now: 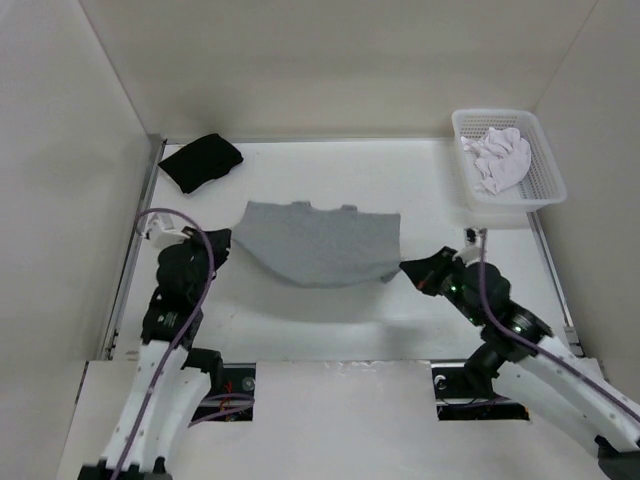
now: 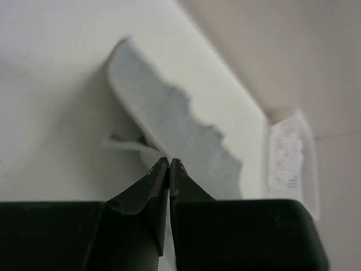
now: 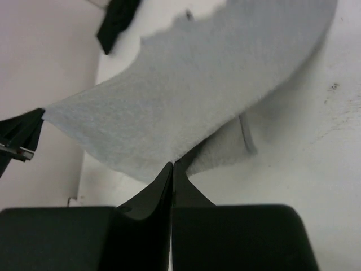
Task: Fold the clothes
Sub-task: Fold the tank top
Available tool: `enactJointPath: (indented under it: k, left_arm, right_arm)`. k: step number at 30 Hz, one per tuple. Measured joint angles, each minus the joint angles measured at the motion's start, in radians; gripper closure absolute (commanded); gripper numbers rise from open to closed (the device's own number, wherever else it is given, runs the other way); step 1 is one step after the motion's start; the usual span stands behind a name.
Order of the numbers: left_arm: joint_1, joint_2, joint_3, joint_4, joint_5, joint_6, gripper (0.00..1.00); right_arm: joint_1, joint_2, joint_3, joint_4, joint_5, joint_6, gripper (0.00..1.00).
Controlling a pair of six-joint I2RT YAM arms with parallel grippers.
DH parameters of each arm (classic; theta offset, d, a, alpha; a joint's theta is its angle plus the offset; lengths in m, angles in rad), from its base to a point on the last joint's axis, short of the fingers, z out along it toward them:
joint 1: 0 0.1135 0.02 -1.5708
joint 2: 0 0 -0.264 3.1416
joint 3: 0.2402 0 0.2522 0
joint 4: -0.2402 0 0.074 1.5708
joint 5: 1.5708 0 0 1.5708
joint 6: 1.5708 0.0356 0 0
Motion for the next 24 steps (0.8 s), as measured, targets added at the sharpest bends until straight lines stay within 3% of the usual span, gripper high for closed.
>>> enactJointPath:
  k: [3,6,11,15,19,24]
  left_arm:
    - [-0.029,-0.185,0.159,-0.155,-0.032,0.032,1.0]
    - [-0.051,-0.286,0.332,-0.267,-0.056,0.055,1.0]
    - [-0.058,-0.322,0.527,-0.368,-0.071,0.08,1.0]
    - [-0.058,-0.313,0.537,-0.404,-0.072,0.086,1.0]
    - [-0.058,-0.243,0.434,-0.366,-0.078,0.087,1.0]
    - [-0.044,0.023,0.234,-0.231,-0.084,0.084,0.99]
  right_arm:
    - [0.137,-0.174,0.159,-0.237,0.127,-0.021,1.0]
    - [0.312,-0.248,0.381,-0.423,0.282,-0.035,1.0]
    - [0.602,-0.229,0.638,-0.553,0.545,-0.066,1.0]
    - [0.701,-0.151,0.675,-0.578,0.69,-0.108,1.0]
    - [0.552,-0.079,0.579,-0.52,0.685,-0.187,1.0]
    - [0.016,0.113,0.381,-0.285,0.339,-0.241,1.0]
